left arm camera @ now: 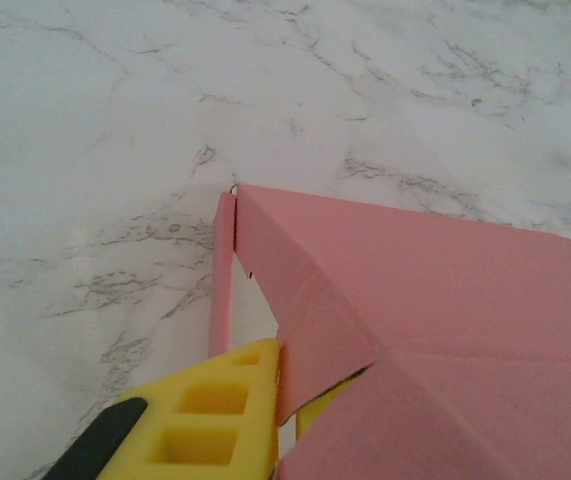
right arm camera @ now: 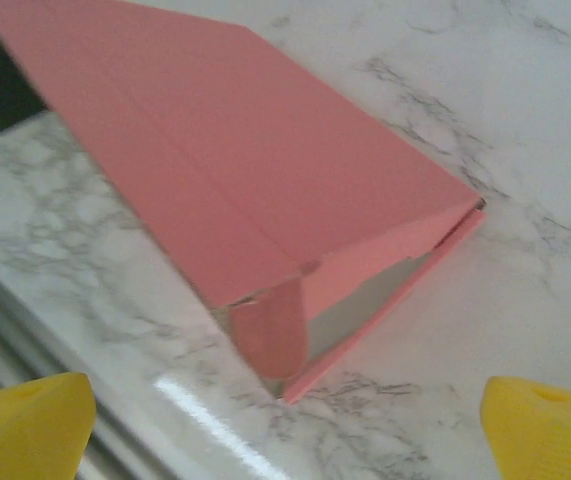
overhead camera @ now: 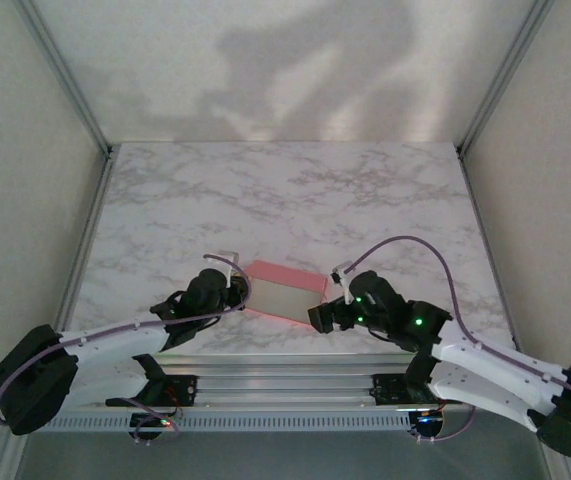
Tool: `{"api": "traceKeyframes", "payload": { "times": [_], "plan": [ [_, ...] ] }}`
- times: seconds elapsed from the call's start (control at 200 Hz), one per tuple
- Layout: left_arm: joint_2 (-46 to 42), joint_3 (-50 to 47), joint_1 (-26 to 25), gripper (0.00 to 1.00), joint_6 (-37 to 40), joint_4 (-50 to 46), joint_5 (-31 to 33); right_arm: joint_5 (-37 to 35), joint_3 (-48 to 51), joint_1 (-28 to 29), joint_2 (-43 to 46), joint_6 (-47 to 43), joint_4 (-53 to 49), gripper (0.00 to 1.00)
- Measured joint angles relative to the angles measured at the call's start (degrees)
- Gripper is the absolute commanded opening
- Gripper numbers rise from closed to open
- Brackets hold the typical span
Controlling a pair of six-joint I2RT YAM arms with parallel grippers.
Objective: Fold the paper box
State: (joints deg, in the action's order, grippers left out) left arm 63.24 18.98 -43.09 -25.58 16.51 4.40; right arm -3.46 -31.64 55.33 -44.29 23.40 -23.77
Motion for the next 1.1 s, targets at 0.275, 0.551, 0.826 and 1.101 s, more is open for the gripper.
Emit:
{"api": "traceKeyframes", "payload": {
  "times": [0.275, 0.551, 0.826, 1.101],
  "plan": [
    [2.71, 0.31, 0.0, 0.14, -0.44, -0.11, 0.17, 5.05, -13.16, -1.42, -4.15, 1.05, -2.34, 0.99],
    [5.11, 3.48, 0.0, 0.2, -0.79, -0.68, 1.49, 15.69, -22.53, -8.81, -20.13, 3.89, 1.92, 0.97],
    [1.2, 4.48, -0.24, 0.99, -3.98, -7.54, 1.64, 22.45, -23.04, -10.49, -28.63, 4.7, 2.34, 0.76],
    [-11.19, 5.97, -0.39, 0.99, -9.35, -18.6, 0.02, 24.79, -24.15, -11.82, -33.55, 3.43, 1.84, 0.63]
  ]
}}
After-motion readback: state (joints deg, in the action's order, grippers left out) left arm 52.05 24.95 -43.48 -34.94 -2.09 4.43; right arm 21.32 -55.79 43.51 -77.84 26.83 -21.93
